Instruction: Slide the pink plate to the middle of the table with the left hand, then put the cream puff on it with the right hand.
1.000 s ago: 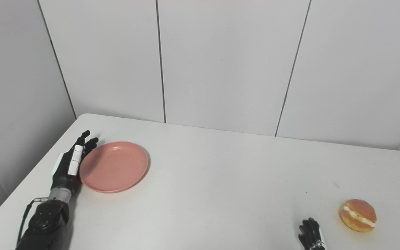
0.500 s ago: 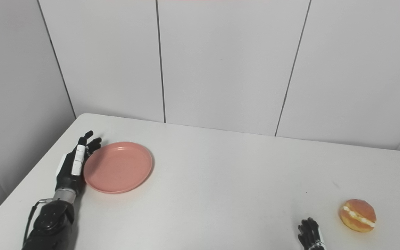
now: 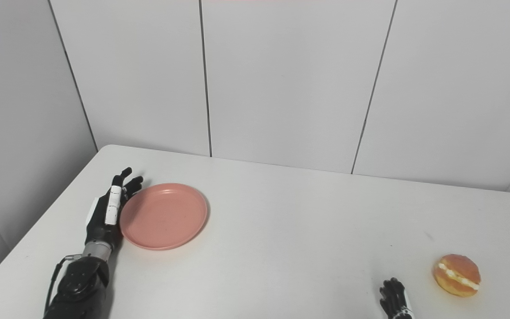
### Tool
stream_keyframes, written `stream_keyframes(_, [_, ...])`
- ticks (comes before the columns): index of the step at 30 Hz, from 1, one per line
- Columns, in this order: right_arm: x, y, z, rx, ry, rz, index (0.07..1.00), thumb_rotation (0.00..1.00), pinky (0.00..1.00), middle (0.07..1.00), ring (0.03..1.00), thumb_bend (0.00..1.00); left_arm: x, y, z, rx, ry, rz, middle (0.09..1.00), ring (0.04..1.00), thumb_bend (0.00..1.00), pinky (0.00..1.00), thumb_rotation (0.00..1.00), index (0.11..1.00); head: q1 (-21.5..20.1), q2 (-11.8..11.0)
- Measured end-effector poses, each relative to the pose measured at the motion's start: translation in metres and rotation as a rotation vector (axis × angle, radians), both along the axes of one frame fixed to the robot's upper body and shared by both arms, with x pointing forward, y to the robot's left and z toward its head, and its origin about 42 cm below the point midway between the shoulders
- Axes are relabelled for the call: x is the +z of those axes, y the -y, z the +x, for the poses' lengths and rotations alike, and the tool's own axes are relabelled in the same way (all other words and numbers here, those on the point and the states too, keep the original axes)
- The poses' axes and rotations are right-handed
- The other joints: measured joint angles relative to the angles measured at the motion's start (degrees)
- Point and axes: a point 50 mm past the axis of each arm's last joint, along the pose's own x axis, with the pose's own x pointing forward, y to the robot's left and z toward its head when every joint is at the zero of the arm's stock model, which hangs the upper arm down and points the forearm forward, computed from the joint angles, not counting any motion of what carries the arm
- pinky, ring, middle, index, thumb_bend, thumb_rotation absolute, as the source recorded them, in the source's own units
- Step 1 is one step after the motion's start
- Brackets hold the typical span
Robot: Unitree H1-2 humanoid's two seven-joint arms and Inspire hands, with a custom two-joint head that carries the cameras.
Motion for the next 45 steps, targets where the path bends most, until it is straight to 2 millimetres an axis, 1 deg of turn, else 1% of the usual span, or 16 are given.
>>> stream_keyframes(9, [0.0, 0.0, 0.0, 0.006, 0.007, -0.034, 0.996, 1.0, 0.98, 0.977, 0.974, 0.92, -0.001, 0.019, 0.001, -0.017, -0.005, -0.011, 0.828, 0.861, 0.89, 0.87, 0.98, 0.897, -0.3, 0.3])
stream_keyframes(20, [0.0, -0.001, -0.001, 0.005, 0.023, -0.072, 0.993, 1.0, 0.99, 0.979, 0.984, 0.93, -0.002, 0.029, 0.002, -0.033, -0.014, -0.024, 0.838, 0.873, 0.91, 0.87, 0.97, 0.9, -1.0, 0.5])
stream_keyframes(23, [0.0, 0.0, -0.002, 0.004, 0.026, -0.08, 0.992, 1.0, 0.98, 0.977, 0.981, 0.93, -0.002, 0.035, 0.002, -0.038, -0.012, -0.039, 0.829, 0.861, 0.91, 0.83, 0.95, 0.895, -1.1, 0.5])
stream_keyframes(27, [0.0, -0.001, -0.002, 0.002, 0.032, -0.09, 0.991, 1.0, 0.97, 0.978, 0.979, 0.92, -0.002, 0.043, 0.002, -0.055, -0.013, -0.039, 0.822, 0.863, 0.91, 0.87, 0.97, 0.891, -1.1, 0.6])
stream_keyframes(30, [-0.001, -0.001, -0.002, 0.0, 0.032, -0.095, 0.991, 1.0, 0.97, 0.976, 0.979, 0.93, -0.003, 0.048, 0.003, -0.068, -0.014, -0.034, 0.83, 0.872, 0.87, 0.9, 0.96, 0.888, -1.2, 0.6])
stream_keyframes(33, [-0.001, -0.001, -0.002, 0.0, 0.033, -0.106, 0.991, 1.0, 0.97, 0.975, 0.977, 0.92, -0.003, 0.054, 0.003, -0.082, -0.016, -0.032, 0.83, 0.873, 0.87, 0.9, 0.95, 0.887, -1.4, 0.6])
stream_keyframes(36, [-0.001, -0.001, -0.002, -0.002, 0.034, -0.115, 0.989, 1.0, 0.96, 0.97, 0.971, 0.93, -0.004, 0.061, 0.003, -0.094, -0.016, -0.038, 0.831, 0.87, 0.89, 0.88, 0.96, 0.885, -1.8, 0.7])
stream_keyframes(42, [-0.001, -0.002, -0.002, -0.003, 0.035, -0.12, 0.991, 1.0, 0.96, 0.972, 0.971, 0.93, -0.004, 0.08, 0.004, -0.13, -0.016, -0.035, 0.835, 0.871, 0.89, 0.87, 0.97, 0.889, -2.0, 0.8])
stream_keyframes(45, [-0.001, -0.003, -0.002, -0.003, 0.036, -0.122, 0.99, 1.0, 0.95, 0.97, 0.966, 0.93, -0.005, 0.09, 0.005, -0.146, -0.015, -0.045, 0.83, 0.868, 0.89, 0.86, 0.97, 0.885, -2.9, 1.0])
